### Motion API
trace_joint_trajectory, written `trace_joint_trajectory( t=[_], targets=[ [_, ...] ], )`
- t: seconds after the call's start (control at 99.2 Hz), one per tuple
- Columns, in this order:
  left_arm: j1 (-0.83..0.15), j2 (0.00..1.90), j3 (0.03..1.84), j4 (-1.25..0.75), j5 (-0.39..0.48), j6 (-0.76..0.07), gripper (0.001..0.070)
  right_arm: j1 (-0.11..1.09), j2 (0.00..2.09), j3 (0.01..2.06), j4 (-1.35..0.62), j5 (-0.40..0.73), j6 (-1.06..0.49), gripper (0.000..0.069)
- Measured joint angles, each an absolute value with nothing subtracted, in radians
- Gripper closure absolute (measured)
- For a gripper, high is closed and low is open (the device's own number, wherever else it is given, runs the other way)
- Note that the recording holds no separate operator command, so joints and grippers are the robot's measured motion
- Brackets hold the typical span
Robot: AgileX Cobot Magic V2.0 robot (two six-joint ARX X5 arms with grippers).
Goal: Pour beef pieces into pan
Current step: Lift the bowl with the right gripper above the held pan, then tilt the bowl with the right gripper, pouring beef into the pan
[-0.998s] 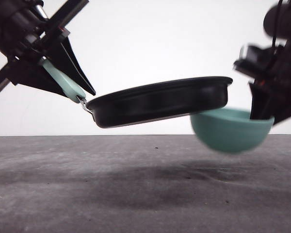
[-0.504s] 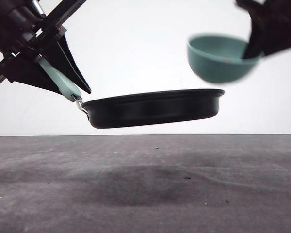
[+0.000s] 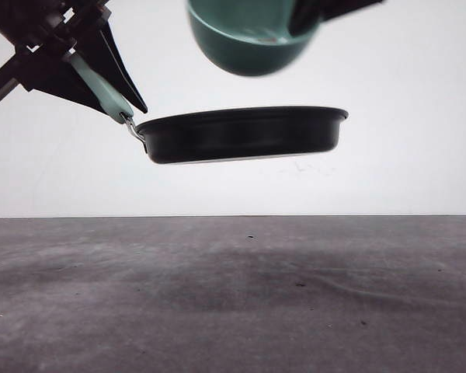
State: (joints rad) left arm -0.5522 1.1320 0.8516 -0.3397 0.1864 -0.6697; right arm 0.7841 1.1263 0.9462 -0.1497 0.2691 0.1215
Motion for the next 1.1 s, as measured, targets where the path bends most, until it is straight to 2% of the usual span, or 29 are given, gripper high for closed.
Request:
trace_joint_trajectory(
  t=[0.192,0.373,0.827,1.099],
  targets=[
    [-0.552,1.132,0.852,-0.344,0.199,-0.67,0.0671,0.91,1.143,0.946,-0.072,0.625,-0.019,0.0677],
    [-0.552,1.132,0.852,-0.343,0.2,-0.671,0.0671,0.948,1.19,0.946,-0.047,0.731,-0.172,0.0677],
    [-0.543,1.132,0.852,-0.342,0.197,-0.682,0.0671,1.015,1.304,0.946,0.187,0.755,-0.627,0.0678],
    [-0.466,1.132,0.852,-0.34,0.217,-0.685,0.0671,1.015,1.311,0.946,0.34,0.678,-0.788,0.0678]
  ],
)
